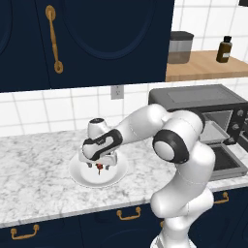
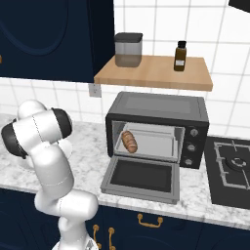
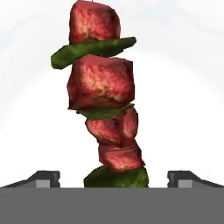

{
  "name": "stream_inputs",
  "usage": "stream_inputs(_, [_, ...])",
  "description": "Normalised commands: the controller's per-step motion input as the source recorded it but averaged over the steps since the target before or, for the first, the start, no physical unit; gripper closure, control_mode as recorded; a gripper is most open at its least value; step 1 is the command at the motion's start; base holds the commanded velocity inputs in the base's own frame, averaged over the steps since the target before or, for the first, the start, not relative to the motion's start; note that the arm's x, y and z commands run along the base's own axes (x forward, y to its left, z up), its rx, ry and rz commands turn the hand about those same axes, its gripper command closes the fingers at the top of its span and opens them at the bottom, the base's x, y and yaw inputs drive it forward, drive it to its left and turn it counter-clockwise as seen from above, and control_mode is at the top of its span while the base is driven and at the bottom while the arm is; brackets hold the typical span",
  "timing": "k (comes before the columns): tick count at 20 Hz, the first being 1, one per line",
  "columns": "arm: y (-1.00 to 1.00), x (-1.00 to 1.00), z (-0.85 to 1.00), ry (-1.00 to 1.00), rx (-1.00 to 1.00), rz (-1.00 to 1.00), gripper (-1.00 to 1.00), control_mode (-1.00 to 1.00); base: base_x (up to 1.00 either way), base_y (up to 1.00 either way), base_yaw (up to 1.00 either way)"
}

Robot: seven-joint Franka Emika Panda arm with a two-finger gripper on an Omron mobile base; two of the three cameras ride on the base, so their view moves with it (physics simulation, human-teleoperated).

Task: Pick up the kebab skewer and baguette bread, and place them inside the toaster oven. Close the toaster oven door and start by setting the timer.

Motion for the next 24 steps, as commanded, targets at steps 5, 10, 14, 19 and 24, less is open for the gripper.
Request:
stream_inputs(5, [-0.11,0.00,-0.43,0.04,0.00,-0.01,1.00,-1.00,0.00,0.00,0.00])
stream_inputs(10, [-0.30,-0.02,0.10,0.02,0.00,0.00,1.00,-1.00,0.00,0.00,0.00])
stream_inputs(14, [-0.65,-0.34,0.56,-0.01,0.01,0.01,1.00,-1.00,0.00,0.00,0.00])
stream_inputs(19, [-0.90,-0.92,1.00,-0.05,0.03,0.07,1.00,-1.00,0.00,0.00,0.00])
stream_inputs(24, [-1.00,-1.00,0.80,-0.06,0.00,0.18,1.00,-1.00,0.00,0.00,0.00])
